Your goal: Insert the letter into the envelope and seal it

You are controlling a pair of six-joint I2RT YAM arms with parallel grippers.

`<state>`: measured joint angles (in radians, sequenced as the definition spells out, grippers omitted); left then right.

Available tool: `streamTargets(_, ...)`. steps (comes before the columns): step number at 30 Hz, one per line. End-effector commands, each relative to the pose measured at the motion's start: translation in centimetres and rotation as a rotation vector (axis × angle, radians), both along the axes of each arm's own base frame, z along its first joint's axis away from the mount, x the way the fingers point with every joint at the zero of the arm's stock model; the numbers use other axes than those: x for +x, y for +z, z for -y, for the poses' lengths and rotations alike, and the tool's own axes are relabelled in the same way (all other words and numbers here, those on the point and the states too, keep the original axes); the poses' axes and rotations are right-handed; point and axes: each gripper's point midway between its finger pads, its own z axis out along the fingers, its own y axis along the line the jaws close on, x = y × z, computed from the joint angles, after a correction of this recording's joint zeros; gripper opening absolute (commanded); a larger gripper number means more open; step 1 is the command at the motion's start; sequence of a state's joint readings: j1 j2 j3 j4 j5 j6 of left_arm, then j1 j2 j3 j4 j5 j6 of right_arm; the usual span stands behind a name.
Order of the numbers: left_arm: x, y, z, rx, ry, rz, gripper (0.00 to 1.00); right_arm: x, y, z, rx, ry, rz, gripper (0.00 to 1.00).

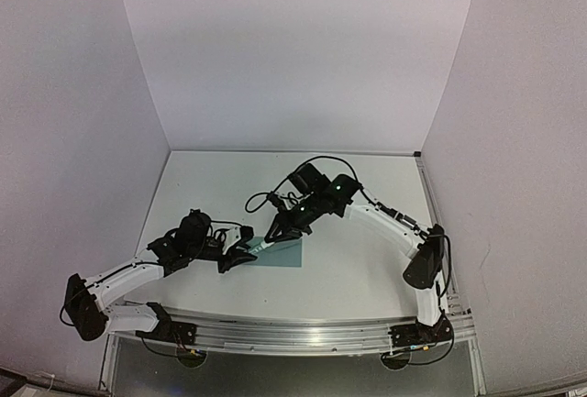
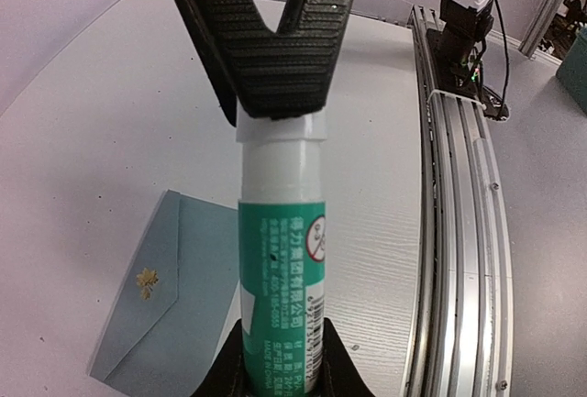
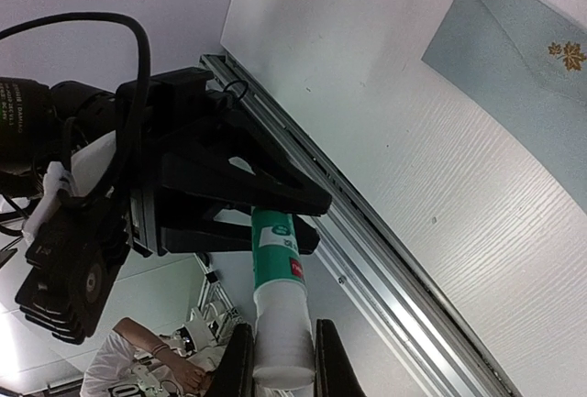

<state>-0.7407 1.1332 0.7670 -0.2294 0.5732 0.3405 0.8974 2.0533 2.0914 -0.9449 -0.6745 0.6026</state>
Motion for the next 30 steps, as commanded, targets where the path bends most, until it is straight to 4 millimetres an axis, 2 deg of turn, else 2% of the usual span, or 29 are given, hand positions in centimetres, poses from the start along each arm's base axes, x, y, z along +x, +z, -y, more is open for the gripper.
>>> streamTargets(1, 0.5, 3.3, 1.1, -0.082, -0.019, 0.073, 0.0, -0.6, -0.5, 0.1, -0.017, 0.025, 0.005, 0.0)
streamTargets(9, 0.8, 3.7, 1.2, -0.096, -0.007, 0.074, 0.0, -0.3, -0.2, -0.5, 0.0, 0.03, 0.004, 0.0)
streamTargets(17, 1.9, 5.8, 1.9, -0.219, 0.063, 0.058, 0.0, -0.8, -0.9, -1.1, -0.004, 0.045, -0.023, 0.0)
streamTargets(21, 2.2, 6.2, 2.0, -0.236, 0.069, 0.067, 0.0, -1.0, -1.3, -1.6, -0.004, 0.056, -0.025, 0.0)
streamTargets(26, 2.3, 7.0, 2.3, -0.286, 0.07, 0.062, 0.0, -1.2, -0.5, -2.7, 0.036, 0.077, -0.025, 0.0)
streamTargets(30, 2.5, 7.9, 2.4, -0.34, 0.078, 0.098, 0.0, -2.0, -0.3, -2.7, 0.05, 0.104, -0.047, 0.0)
